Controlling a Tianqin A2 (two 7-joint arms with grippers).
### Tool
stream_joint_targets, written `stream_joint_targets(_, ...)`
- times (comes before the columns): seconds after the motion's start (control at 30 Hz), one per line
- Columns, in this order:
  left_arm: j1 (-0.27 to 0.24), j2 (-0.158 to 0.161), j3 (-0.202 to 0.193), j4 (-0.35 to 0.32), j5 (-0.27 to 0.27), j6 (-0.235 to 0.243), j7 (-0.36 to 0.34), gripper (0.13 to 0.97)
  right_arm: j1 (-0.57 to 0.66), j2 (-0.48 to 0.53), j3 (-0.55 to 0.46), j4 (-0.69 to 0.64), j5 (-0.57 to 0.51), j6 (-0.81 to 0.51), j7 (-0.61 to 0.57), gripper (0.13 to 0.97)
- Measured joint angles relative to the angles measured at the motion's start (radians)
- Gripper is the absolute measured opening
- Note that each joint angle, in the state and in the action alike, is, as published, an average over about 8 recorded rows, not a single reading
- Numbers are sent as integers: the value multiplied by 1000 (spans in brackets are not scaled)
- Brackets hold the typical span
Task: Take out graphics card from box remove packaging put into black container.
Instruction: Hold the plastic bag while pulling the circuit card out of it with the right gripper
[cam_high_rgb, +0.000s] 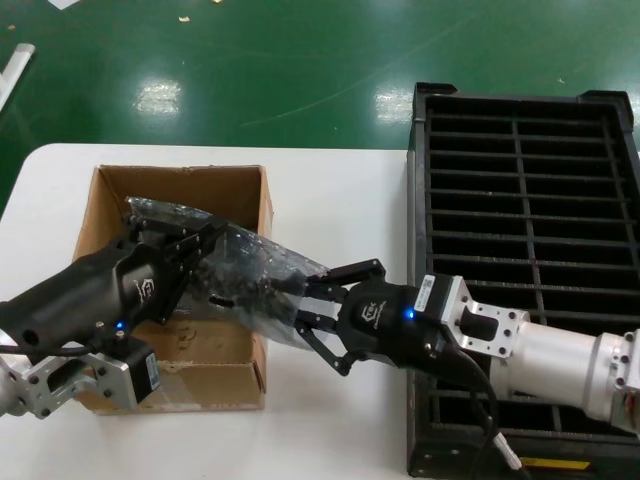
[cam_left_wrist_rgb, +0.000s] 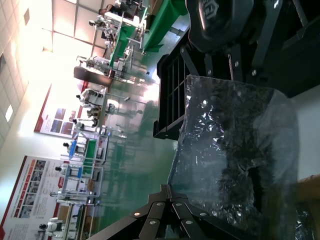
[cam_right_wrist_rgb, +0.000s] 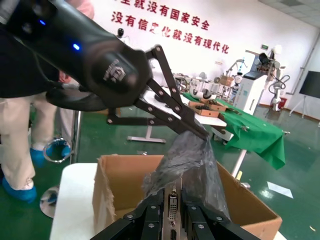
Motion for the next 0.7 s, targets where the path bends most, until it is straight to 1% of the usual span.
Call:
stream_joint_targets(0.37, 0, 0, 0, 0, 0, 0, 0, 138, -50, 88, 15, 129, 8, -10, 73, 185)
stream_joint_targets(0.53, 0, 0, 0, 0, 0, 0, 0, 138, -93, 162, 42, 215, 19, -11, 132, 185)
stream_joint_targets(0.7, 0, 0, 0, 0, 0, 0, 0, 138, -151, 265, 86, 321, 43, -18, 196, 185)
